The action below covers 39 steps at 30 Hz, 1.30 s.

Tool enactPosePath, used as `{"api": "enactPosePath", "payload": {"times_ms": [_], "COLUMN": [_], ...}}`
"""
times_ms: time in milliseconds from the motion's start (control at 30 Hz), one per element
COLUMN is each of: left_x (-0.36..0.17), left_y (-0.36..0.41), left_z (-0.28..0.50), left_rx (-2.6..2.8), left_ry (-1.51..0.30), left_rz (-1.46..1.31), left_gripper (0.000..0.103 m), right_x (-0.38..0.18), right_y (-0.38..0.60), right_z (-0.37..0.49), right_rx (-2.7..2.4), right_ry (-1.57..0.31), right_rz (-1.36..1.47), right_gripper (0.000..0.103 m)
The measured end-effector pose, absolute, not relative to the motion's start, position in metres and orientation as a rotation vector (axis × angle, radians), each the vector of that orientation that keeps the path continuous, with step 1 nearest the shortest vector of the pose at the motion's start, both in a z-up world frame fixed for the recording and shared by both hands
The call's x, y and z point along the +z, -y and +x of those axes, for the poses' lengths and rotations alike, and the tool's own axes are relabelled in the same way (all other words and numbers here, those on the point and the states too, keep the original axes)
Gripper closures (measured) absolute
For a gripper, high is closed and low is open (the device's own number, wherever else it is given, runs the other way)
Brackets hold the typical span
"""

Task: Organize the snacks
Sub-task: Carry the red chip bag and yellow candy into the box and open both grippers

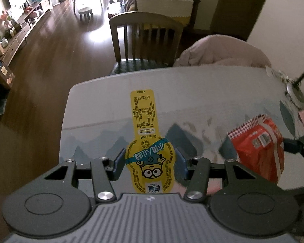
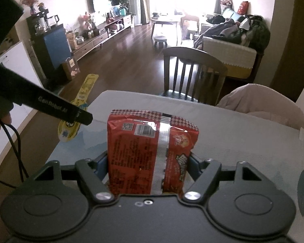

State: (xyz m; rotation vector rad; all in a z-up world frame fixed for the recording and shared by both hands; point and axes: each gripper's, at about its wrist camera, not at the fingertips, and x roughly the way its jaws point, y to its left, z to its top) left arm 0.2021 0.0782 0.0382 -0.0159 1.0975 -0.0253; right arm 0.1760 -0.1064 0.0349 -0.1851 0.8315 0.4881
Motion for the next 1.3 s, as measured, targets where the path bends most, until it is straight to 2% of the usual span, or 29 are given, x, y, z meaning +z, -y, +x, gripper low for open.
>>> {"api": "enactPosePath", "payload": {"times_ms": [267,567,900,1300], "left_x": [0.015,-0.054,-0.107,-0.149], "left_y": [-0.079,-0.078,-0.065,-0.054], "left_z": [0.144,0.087,0.077,0.098], "left_rx": [-0.081,-0.100,-0.088,-0.060], "left_ry": [-1.160,-1.283,-1.362,-1.453], "left_rz": [0.007,-0.024,-0.029,0.035], "left_gripper": [0.051,0.051,0.051,0.051], "right_x": [0.022,-0.026,-0.080,-0.114], "right_y": [0.106,0.108,0.101,0.093], "right_z": [0.134,0.103,0.092,0.079], "right_rx": [0.511,0.525,0.472,0.460], "right_ry": [-0.893,-1.025,-1.103,-1.133], "right_rz": [-0.179,-0.130,-0.160,-0.231], "right_gripper": [0.028,0.028,0.028,0.028]}}
